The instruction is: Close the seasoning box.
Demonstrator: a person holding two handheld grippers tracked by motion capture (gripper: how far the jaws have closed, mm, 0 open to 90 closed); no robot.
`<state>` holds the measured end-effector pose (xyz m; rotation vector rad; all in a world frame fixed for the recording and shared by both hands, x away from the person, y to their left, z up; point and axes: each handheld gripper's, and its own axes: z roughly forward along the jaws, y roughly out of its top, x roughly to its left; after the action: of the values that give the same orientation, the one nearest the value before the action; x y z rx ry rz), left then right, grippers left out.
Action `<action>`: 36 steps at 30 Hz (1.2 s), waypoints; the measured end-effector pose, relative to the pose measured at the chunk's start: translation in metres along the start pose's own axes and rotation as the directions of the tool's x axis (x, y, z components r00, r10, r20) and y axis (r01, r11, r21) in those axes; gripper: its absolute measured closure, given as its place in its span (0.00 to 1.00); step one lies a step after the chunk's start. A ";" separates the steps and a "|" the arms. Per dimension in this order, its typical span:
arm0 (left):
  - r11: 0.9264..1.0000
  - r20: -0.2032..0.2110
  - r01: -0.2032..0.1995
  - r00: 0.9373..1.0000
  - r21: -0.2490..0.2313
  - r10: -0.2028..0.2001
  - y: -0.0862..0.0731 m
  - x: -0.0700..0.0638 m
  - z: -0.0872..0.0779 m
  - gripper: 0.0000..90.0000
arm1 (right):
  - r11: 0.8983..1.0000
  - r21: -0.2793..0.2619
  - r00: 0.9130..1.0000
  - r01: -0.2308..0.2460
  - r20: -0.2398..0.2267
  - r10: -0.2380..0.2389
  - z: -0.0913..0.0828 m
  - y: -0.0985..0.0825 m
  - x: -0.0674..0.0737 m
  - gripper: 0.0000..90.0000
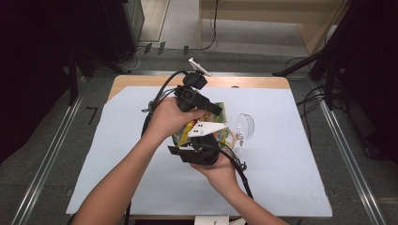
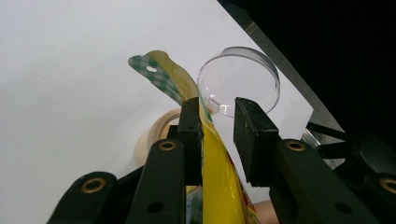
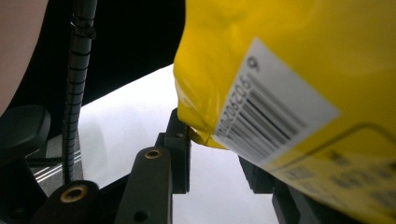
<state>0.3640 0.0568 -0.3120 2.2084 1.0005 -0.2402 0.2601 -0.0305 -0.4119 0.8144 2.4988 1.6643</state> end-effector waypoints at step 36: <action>1.000 0.019 0.013 1.000 0.000 -0.013 -0.020 0.005 -0.004 0.82 | 0.999 0.021 0.999 0.031 -0.010 -0.031 0.008 -0.009 0.007 0.74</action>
<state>0.3521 0.0716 -0.3217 2.1961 1.0051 -0.2664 0.2530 -0.0228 -0.4215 0.7668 2.5258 1.6393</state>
